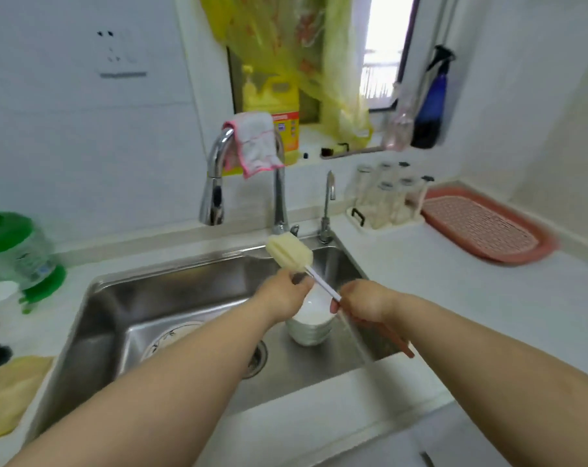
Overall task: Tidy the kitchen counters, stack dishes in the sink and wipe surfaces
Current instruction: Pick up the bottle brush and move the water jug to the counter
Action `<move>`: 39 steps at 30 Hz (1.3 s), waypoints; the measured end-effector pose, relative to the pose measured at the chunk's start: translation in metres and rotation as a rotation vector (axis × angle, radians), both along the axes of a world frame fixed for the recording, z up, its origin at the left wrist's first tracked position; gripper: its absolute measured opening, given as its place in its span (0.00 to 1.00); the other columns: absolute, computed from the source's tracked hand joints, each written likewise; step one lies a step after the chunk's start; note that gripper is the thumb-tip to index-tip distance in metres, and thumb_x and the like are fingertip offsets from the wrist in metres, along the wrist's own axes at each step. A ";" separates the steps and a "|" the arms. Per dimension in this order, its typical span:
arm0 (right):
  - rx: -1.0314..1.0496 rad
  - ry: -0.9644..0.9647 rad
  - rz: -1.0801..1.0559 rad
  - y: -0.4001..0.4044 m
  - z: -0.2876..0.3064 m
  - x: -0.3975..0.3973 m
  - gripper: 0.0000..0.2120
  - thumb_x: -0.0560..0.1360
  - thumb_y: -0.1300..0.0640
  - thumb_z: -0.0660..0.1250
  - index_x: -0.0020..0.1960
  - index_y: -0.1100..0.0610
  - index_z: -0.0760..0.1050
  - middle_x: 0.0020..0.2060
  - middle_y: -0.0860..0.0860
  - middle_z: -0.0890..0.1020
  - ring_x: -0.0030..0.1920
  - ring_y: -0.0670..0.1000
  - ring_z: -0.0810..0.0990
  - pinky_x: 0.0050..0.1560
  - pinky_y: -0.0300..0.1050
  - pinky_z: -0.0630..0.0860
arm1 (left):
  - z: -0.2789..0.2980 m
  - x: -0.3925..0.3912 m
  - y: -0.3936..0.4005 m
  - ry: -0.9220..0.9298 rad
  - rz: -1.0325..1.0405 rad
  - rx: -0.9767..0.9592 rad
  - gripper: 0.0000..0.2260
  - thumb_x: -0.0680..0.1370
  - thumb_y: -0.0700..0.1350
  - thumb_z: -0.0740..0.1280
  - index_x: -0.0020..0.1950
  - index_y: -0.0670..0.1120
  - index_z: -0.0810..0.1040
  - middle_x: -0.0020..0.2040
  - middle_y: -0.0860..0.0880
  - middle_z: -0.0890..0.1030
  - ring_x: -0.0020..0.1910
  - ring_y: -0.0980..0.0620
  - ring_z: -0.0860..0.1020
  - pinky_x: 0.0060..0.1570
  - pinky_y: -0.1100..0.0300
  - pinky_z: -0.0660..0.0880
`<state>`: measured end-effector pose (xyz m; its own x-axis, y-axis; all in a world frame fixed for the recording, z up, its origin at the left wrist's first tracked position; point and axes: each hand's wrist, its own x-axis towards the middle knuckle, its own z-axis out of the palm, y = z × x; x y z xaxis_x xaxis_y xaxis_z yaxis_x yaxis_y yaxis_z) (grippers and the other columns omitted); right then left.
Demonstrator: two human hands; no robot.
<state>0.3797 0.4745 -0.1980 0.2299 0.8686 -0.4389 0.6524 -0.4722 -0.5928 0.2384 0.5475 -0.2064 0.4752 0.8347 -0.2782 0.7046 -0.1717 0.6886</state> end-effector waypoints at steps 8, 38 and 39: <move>-0.026 -0.095 -0.109 -0.084 0.007 0.194 0.18 0.79 0.60 0.59 0.69 0.52 0.71 0.60 0.54 0.77 0.51 0.49 0.73 0.48 0.39 0.68 | -0.008 0.228 -0.051 -0.053 -0.192 -0.081 0.22 0.78 0.54 0.63 0.68 0.45 0.70 0.65 0.44 0.75 0.62 0.41 0.76 0.63 0.48 0.73; 0.140 -0.184 -0.563 0.067 -0.112 0.534 0.10 0.77 0.53 0.64 0.56 0.52 0.80 0.53 0.54 0.82 0.53 0.55 0.78 0.49 0.42 0.70 | -0.084 0.573 0.081 0.055 -0.262 -0.133 0.12 0.78 0.38 0.62 0.60 0.43 0.78 0.58 0.45 0.78 0.53 0.49 0.76 0.51 0.60 0.74; 0.129 -0.195 -0.558 0.067 -0.113 0.534 0.11 0.77 0.53 0.64 0.57 0.52 0.79 0.54 0.53 0.82 0.53 0.55 0.78 0.50 0.42 0.70 | -0.085 0.572 0.081 0.054 -0.257 -0.121 0.11 0.78 0.38 0.63 0.59 0.43 0.79 0.58 0.45 0.78 0.52 0.48 0.76 0.50 0.60 0.73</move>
<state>0.9132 0.5412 -0.3107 0.7318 0.6371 -0.2419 0.4290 -0.7065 -0.5628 0.8108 0.6289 -0.2919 0.6487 0.6480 -0.3991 0.6849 -0.2684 0.6774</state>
